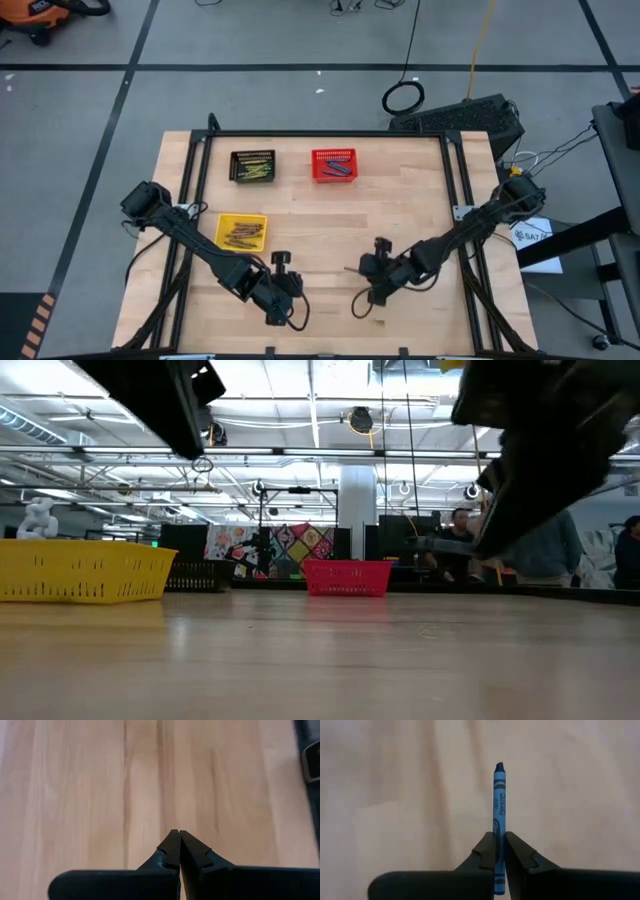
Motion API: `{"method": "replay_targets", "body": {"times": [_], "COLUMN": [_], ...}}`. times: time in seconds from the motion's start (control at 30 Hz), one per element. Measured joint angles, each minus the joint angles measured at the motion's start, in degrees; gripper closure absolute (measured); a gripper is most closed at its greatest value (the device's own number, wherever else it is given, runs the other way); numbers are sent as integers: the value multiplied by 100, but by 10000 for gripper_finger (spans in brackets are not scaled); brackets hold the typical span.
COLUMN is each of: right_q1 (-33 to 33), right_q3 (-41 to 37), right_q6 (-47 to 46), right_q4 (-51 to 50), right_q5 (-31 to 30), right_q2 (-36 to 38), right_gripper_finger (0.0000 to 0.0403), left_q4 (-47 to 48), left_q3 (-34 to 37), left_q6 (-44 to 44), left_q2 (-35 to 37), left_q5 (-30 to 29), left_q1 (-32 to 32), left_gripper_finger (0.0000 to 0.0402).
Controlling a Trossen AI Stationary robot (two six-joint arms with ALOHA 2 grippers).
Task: Sort crayons
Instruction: Put the blue crayon into the red basket
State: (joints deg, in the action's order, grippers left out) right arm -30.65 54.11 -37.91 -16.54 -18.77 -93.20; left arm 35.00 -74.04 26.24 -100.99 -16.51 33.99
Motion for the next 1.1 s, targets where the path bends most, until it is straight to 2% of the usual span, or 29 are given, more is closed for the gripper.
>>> {"method": "replay_targets", "body": {"times": [0.17, 0.37, 0.5, 0.77, 1.1], "right_q1": [536, 1513, 2188, 3328, 4503], "right_q3": [-1, -4, -4, -2, 0], "right_q6": [409, 1181, 1545, 2702, 3931], "right_q4": [-246, -112, -16, 797, 993], "right_q5": [-476, -494, -186, 562, 708], "right_q2": [228, 257, 253, 258, 262], "right_gripper_finger": [402, 402, 403, 403, 403], "left_q4": [442, 381, 259, 260, -156], "left_q3": [0, 0, 0, 0, 0], "left_q6": [34, 44, 42, 44, 227], "left_q2": [0, 0, 0, 0, 0], "left_q5": [-20, -31, -33, -40, -43], "left_q1": [74, 179, 178, 178, 178], "left_gripper_finger": [401, 401, 401, 401, 401]}}
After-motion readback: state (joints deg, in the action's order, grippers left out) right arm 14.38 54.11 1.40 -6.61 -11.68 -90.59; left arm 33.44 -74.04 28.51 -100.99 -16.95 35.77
